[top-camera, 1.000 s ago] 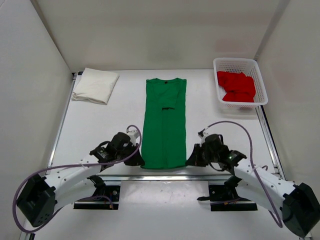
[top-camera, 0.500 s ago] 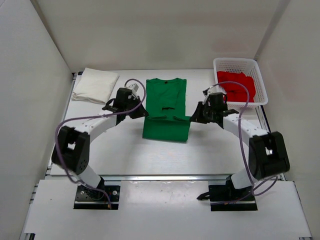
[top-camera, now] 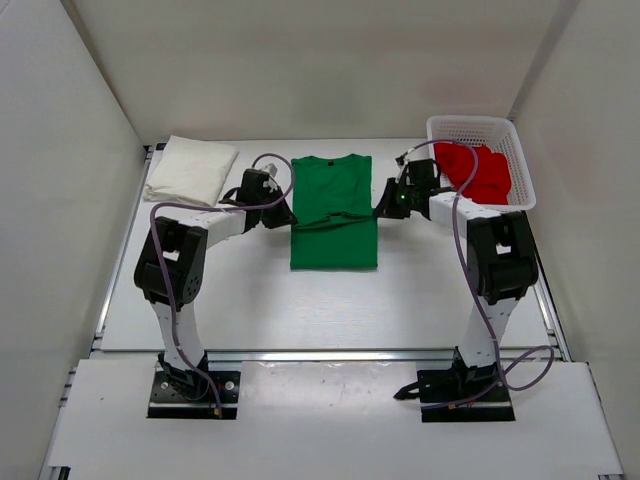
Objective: Fold and stack the t-shirts
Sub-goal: Fold the folded rectangular tshirt in 1/3 of the way
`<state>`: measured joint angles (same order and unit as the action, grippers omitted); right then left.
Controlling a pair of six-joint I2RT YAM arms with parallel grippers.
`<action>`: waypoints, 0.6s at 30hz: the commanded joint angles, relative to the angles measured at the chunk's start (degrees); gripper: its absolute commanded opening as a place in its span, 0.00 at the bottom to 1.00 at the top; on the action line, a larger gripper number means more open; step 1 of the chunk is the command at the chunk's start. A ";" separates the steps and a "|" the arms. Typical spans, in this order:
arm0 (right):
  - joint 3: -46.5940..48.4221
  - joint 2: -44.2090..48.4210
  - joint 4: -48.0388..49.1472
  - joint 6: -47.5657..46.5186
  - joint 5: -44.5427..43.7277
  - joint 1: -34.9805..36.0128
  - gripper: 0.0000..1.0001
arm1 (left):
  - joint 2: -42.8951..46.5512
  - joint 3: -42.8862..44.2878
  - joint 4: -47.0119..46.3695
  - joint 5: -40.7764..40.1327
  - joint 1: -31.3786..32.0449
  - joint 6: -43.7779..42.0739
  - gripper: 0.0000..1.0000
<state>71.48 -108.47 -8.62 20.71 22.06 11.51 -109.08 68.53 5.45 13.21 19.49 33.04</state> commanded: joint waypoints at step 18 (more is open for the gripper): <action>-12.40 7.57 10.53 1.53 1.32 9.22 0.00 | 12.32 -19.58 -16.97 -0.56 10.40 5.64 0.34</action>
<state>62.59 -100.84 -2.68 21.45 22.09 17.78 -95.13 50.43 -9.34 11.60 29.30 38.00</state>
